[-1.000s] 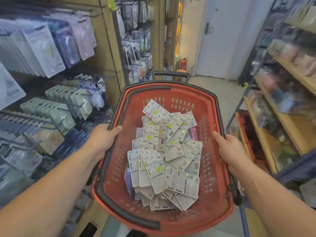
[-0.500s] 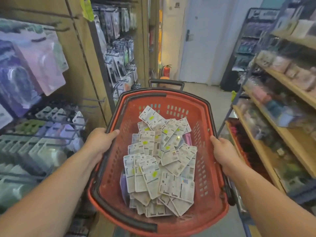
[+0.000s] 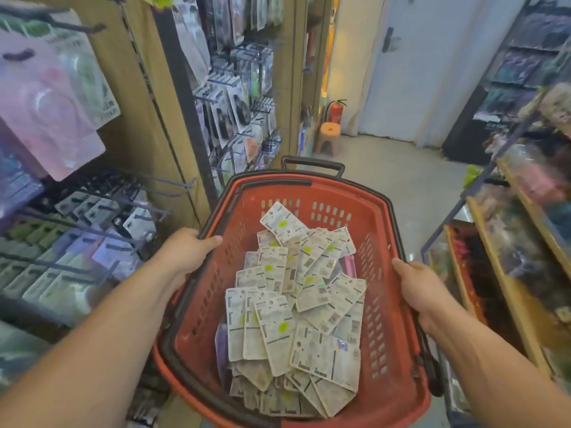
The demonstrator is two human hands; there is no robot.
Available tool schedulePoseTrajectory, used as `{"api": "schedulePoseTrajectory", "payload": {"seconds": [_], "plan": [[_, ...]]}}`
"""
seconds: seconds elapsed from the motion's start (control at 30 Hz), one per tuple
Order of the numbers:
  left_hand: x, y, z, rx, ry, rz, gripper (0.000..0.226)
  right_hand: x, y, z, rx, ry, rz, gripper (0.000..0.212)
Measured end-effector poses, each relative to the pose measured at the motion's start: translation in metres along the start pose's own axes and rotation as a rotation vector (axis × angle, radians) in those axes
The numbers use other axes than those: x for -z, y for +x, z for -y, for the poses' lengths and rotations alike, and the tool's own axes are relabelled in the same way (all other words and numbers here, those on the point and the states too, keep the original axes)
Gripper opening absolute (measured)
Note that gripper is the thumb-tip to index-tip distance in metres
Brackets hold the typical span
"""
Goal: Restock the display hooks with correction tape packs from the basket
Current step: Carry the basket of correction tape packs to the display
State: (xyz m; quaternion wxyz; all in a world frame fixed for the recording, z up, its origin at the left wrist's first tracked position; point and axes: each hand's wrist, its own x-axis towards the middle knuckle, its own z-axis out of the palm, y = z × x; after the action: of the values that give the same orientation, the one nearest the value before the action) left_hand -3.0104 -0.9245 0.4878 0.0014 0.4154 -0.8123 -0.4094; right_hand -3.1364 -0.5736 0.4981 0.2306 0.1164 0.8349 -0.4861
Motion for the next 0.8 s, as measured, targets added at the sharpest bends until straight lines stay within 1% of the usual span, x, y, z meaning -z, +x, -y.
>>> {"api": "schedulePoseTrajectory", "payload": {"seconds": [0.17, 0.27, 0.4, 0.6, 0.73, 0.8], "plan": [[0.006, 0.000, 0.010, 0.030, 0.066, -0.026, 0.050, -0.006, -0.005, 0.006, -0.003, -0.002, 0.034, 0.036], [0.006, 0.002, 0.017, 0.037, 0.012, -0.033, 0.052, -0.006, -0.011, 0.002, -0.003, -0.009, 0.029, 0.037], [0.003, -0.006, 0.020, 0.021, -0.018, -0.027, 0.045, -0.005, -0.024, -0.003, -0.016, 0.000, 0.010, 0.034], [0.003, -0.016, 0.024, 0.024, 0.068, -0.025, 0.060, -0.007, -0.043, -0.020, -0.014, -0.007, -0.022, 0.034], [0.005, -0.021, 0.033, 0.027, 0.044, -0.037, 0.057, -0.009, -0.052, -0.023, -0.010, -0.020, -0.033, 0.038], [0.007, -0.022, 0.035, 0.035, 0.045, -0.044, 0.060, -0.010, -0.054, -0.022, -0.005, -0.016, -0.042, 0.039]]}}
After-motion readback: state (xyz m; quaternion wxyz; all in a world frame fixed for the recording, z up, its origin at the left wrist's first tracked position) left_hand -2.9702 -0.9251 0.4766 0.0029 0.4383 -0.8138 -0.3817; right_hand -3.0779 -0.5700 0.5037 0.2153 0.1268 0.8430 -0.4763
